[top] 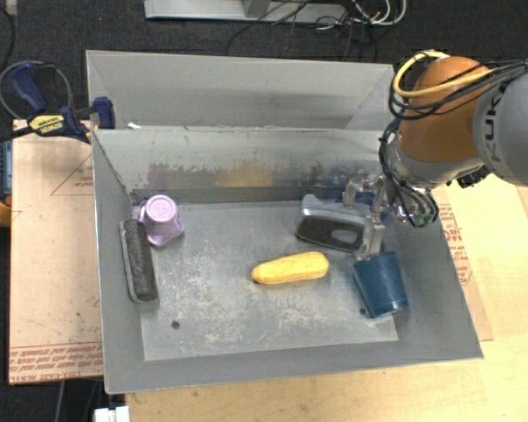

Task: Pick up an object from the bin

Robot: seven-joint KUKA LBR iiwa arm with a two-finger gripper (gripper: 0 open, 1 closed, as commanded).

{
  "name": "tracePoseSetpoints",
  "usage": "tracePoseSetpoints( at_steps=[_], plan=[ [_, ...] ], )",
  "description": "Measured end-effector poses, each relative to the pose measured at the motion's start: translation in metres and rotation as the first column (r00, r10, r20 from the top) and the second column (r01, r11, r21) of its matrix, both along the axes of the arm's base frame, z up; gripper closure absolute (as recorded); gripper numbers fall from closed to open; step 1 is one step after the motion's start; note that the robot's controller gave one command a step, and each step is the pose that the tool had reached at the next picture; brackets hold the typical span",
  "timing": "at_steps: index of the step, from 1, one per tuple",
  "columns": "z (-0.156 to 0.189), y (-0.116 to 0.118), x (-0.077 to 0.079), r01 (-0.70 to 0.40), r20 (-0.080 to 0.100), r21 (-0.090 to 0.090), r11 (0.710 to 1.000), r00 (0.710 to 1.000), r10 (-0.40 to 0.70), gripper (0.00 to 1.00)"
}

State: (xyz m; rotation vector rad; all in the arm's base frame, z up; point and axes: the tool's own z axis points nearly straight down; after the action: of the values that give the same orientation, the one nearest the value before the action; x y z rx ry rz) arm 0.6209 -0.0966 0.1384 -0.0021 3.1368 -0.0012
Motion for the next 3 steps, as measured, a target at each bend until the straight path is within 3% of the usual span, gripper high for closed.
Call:
tracePoseSetpoints(
  at_steps=[1, 2, 3],
  plan=[
    [-0.031, 0.008, 0.017, 0.036, 0.007, 0.001, 0.999, 0.999, -0.036, 0.0],
    [-0.047, 0.017, 0.008, -0.149, 0.028, -0.007, 0.989, 0.988, 0.15, 0.0],
    [-0.064, 0.024, 0.023, -0.217, 0.008, -0.004, 0.976, 0.976, 0.217, 1.0]
  ],
)
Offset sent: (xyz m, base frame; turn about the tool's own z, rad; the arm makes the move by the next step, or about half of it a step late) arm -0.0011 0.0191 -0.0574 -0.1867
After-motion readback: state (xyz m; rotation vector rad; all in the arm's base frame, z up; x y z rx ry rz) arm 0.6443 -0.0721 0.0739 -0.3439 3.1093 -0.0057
